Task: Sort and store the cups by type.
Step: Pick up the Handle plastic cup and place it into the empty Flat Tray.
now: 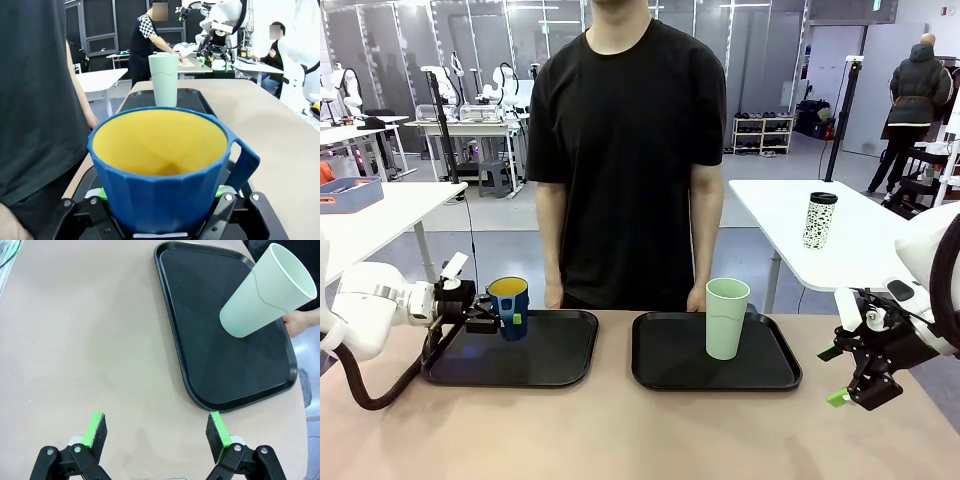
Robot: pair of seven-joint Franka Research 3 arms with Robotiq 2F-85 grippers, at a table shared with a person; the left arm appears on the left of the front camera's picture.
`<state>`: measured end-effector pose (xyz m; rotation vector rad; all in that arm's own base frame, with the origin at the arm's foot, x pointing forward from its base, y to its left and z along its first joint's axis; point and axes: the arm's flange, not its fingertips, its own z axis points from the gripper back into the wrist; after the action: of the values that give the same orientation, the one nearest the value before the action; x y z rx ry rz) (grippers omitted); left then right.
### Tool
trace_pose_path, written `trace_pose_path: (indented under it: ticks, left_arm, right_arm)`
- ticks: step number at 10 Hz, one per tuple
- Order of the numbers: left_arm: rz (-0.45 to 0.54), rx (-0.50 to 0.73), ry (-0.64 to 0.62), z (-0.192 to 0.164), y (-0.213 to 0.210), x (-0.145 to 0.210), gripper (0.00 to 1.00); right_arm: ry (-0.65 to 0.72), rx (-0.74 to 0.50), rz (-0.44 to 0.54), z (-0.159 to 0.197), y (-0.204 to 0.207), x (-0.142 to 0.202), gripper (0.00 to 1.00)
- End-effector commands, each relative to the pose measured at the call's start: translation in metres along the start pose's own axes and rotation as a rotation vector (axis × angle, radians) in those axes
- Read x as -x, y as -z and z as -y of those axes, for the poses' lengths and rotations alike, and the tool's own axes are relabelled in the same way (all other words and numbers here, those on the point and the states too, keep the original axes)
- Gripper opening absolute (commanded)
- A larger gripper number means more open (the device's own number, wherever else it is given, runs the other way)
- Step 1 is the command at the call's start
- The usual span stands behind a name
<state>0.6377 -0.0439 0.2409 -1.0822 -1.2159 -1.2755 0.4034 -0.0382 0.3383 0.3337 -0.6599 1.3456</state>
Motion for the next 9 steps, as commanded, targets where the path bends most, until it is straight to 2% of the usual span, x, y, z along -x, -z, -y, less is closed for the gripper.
trace_pose_path:
  ticks: [1, 9]
  left_arm:
    - [-0.012, -0.003, 0.022, -0.011, 0.0, 0.012, 0.73]
    - [0.038, 0.022, 0.037, -0.022, -0.002, 0.051, 0.73]
  right_arm:
    - [-0.005, 0.01, 0.005, 0.001, 0.002, 0.001, 1.0]
    - [-0.005, 0.01, 0.005, 0.001, 0.002, 0.001, 1.0]
